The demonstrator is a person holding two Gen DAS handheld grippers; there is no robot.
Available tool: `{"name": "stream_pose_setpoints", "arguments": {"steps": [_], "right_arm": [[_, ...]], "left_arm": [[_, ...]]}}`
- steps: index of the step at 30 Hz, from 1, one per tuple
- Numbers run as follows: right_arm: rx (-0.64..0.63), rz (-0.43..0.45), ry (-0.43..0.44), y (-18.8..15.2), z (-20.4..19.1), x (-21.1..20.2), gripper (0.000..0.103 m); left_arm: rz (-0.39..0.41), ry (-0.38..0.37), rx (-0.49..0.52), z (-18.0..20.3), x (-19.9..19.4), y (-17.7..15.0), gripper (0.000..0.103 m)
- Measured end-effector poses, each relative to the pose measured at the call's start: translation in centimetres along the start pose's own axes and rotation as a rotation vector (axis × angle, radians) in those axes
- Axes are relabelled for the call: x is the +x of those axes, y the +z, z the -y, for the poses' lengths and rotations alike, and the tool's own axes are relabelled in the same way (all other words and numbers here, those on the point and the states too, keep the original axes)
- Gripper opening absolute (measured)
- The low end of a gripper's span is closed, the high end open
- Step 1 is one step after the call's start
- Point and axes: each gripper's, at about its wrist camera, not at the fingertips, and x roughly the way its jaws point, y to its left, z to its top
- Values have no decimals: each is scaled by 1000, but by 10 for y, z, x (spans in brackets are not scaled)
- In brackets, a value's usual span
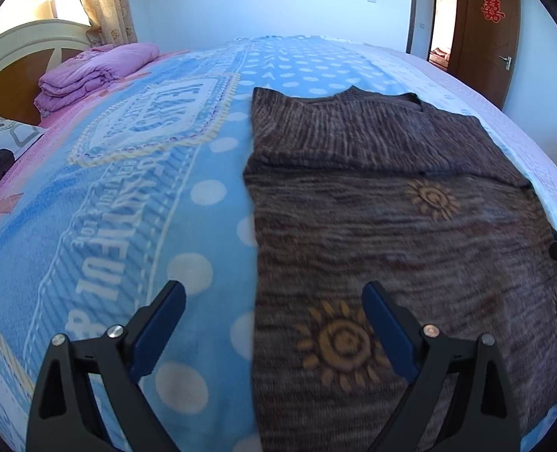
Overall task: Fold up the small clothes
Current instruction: 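Move both tools to the ribbed sweater hem and close on it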
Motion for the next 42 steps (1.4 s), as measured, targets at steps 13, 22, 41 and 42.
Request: {"name": "stream_pose_setpoints", "arguments": {"steps": [13,22,41,42], "right_arm": [[-3,-10,-23,-31,-7,-14,64],[0,-18,-28,-49,-9,-27,64],[-26,-22,-39,-94,-21,-50,64],[-24,-23,-37,-96,-21,-51,64]], "left_arm": [[-15,-19,18,0,-16,-29,95],[-24,-35,52,6,-28,-47,92],[-74,-82,85,13,-50,-82,84],[-77,-83,86,12,-52,-84,82]]}}
